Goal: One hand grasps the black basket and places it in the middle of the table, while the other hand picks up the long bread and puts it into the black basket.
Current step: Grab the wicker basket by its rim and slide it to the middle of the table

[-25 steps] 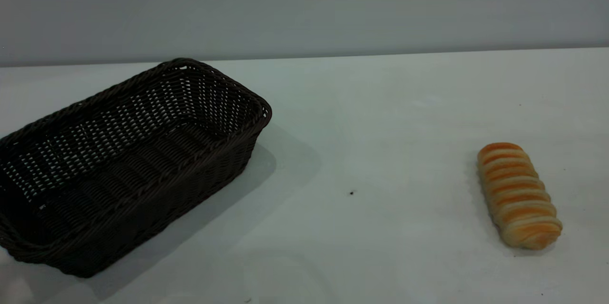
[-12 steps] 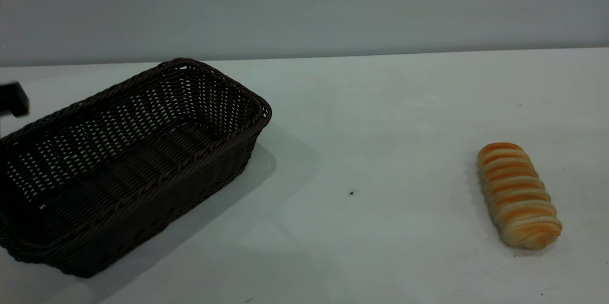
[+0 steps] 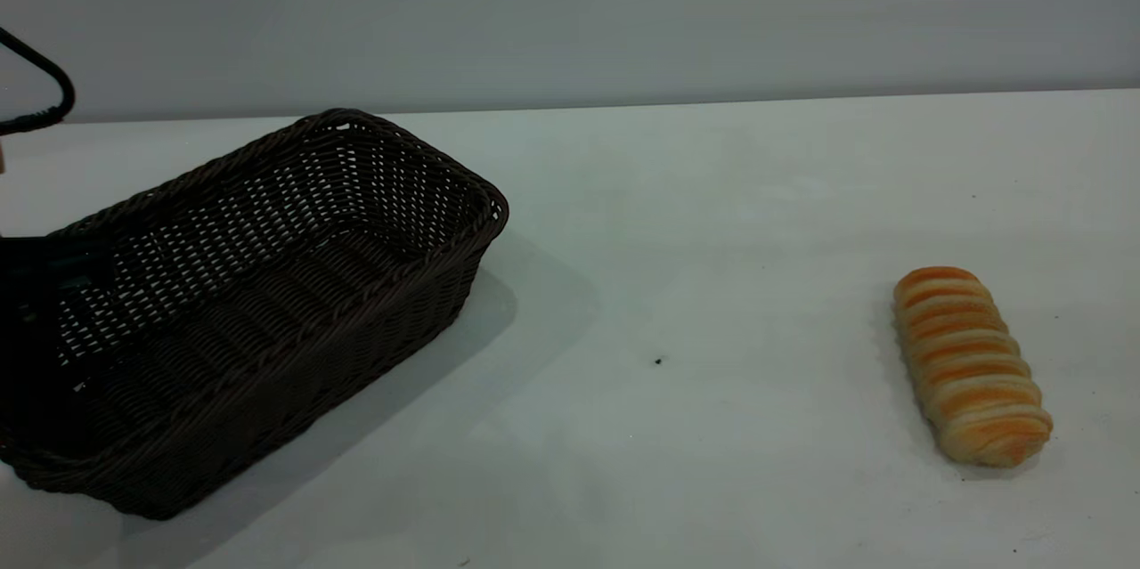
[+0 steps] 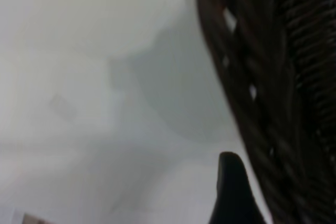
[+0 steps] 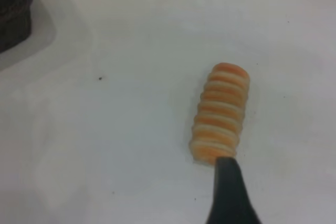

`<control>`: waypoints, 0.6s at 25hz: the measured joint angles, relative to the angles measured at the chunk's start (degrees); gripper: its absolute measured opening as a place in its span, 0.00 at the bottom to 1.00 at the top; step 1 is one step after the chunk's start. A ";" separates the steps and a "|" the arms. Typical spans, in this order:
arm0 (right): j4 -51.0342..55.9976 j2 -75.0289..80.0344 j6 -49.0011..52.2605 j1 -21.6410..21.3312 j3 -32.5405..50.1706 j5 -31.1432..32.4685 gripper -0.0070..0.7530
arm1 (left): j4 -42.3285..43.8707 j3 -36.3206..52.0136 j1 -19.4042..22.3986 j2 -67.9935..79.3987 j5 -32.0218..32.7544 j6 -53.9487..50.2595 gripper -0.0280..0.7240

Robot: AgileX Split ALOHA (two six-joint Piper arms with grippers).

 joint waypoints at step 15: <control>0.66 0.64 0.00 0.00 0.00 -1.37 0.66 | -0.23 -0.55 0.06 7.09 -9.97 -1.08 0.42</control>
